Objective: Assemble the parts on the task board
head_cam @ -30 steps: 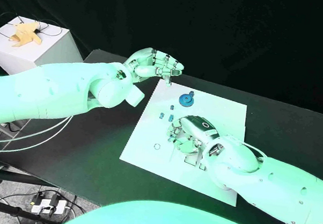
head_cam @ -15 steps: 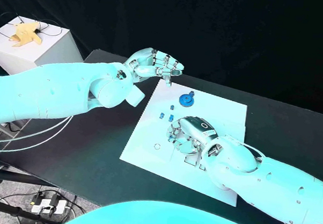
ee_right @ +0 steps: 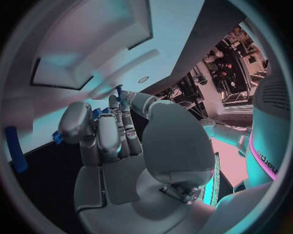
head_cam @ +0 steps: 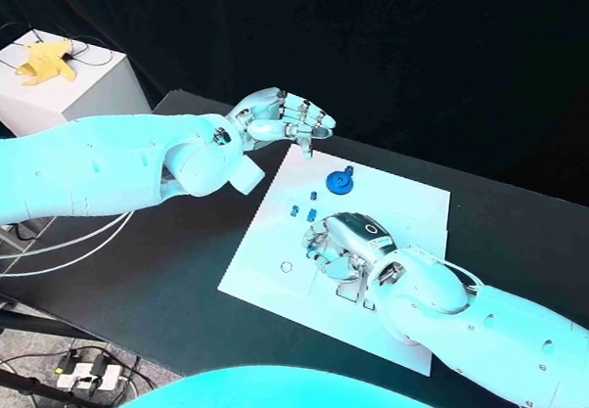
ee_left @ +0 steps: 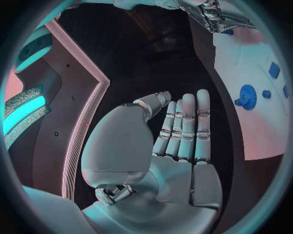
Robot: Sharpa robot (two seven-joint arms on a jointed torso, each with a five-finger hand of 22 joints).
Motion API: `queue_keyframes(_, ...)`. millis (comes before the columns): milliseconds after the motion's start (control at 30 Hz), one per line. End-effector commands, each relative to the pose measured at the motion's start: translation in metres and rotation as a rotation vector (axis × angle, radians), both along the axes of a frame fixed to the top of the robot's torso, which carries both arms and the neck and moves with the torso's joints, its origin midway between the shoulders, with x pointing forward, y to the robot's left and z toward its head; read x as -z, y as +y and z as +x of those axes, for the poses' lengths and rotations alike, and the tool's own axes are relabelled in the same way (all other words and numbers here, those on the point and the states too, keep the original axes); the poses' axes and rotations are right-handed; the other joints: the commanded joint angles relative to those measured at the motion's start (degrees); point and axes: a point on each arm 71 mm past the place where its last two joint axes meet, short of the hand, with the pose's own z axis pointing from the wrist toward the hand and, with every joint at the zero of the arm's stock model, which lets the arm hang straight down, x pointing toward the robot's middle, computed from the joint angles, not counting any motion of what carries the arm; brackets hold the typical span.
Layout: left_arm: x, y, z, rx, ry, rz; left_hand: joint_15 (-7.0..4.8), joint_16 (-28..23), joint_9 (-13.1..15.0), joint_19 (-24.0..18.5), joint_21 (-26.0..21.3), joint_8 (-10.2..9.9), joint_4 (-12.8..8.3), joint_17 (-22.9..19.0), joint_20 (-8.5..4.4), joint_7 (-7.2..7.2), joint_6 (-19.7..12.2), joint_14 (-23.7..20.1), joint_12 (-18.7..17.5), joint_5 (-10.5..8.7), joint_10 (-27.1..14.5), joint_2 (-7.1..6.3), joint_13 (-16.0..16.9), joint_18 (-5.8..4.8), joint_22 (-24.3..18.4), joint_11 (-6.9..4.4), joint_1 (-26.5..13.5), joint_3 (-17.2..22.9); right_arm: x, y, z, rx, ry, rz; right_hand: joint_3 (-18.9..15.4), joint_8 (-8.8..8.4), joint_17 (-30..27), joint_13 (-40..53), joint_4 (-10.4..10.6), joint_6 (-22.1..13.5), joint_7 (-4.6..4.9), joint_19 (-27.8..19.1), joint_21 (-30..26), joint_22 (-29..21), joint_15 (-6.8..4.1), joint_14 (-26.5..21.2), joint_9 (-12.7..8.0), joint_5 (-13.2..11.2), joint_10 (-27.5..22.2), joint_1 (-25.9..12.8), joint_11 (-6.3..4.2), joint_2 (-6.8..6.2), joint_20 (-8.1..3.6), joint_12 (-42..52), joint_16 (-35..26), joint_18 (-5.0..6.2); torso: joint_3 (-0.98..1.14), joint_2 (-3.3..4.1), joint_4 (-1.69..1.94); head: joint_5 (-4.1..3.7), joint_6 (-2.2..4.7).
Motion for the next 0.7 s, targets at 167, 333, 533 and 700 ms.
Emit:
queue_keyframes(167, -0.0003, -0.0017, 0.0000, 0.013, 0.005, -0.010, -0.01, -0.3, 0.1, 0.4, -0.4, 0.2, 0.0, 0.0, 0.16, 0.12, 0.0, -0.5, -0.3, 0.10, -0.5, 0.15, -0.1, 0.88, -0.1, -0.13, 0.5, -0.3, 0.0035, -0.0007, -0.0034, -0.034, -0.018, -0.035, -1.4, -1.69, -4.3, -0.5, -0.8, -2.0, 0.40, -2.6, -6.5, -3.2, 0.71, -2.9, -0.7, -0.1, -4.5, -0.1, 1.05, -1.78, 0.87, 0.5, -2.2, 1.50, -0.01, -0.02, -0.01, -0.07, 0.01)
queue_keyframes(333, 0.0001, -0.0013, 0.0001, 0.012, 0.006, -0.009, -0.01, -0.3, 0.1, 0.4, -0.4, 0.2, 0.0, 0.0, 0.16, 0.12, 0.0, -0.5, -0.3, 0.10, -0.5, 0.15, -0.1, 0.88, -0.1, -0.13, 0.5, -0.3, 0.0020, -0.0029, -0.0037, -0.025, -0.030, -0.022, -1.8, -2.32, -5.4, -0.5, -1.1, -2.6, 0.63, -3.3, -8.2, -4.0, 0.92, -3.8, -1.0, 0.1, -5.8, 0.2, 1.23, -1.85, 1.08, 0.9, -2.5, 1.80, 0.05, -0.03, 0.04, -0.12, 0.01)
queue_keyframes(533, 0.0006, -0.0006, 0.0003, 0.011, 0.007, -0.008, -0.01, -0.3, 0.1, 0.4, -0.4, 0.2, 0.0, 0.0, 0.16, 0.12, 0.0, -0.5, -0.3, 0.10, -0.5, 0.15, -0.1, 0.88, -0.1, -0.13, 0.5, -0.3, 0.0004, -0.0047, -0.0050, -0.023, -0.036, -0.011, -1.9, -2.44, -5.5, -0.4, -1.3, -2.6, 0.67, -3.3, -8.1, -4.0, 0.96, -3.9, -1.1, 0.3, -6.0, 0.4, 1.26, -1.77, 1.15, 1.2, -2.3, 1.79, 0.04, -0.03, 0.01, -0.13, 0.01)
queue_keyframes(700, 0.0008, -0.0002, 0.0005, 0.010, 0.008, -0.008, -0.01, -0.3, 0.1, 0.4, -0.4, 0.2, 0.0, 0.0, 0.16, 0.12, 0.0, -0.5, -0.3, 0.10, -0.5, 0.15, -0.1, 0.88, -0.1, -0.13, 0.5, -0.3, -0.0019, -0.0065, -0.0057, -0.015, -0.048, 0.013, -1.9, -2.48, -5.4, -0.3, -1.4, -2.5, 0.67, -3.2, -7.8, -3.8, 0.94, -3.8, -1.1, 0.4, -5.9, 0.5, 1.24, -1.77, 1.16, 1.5, -2.2, 1.76, 0.03, 0.01, 0.00, -0.35, 0.01)
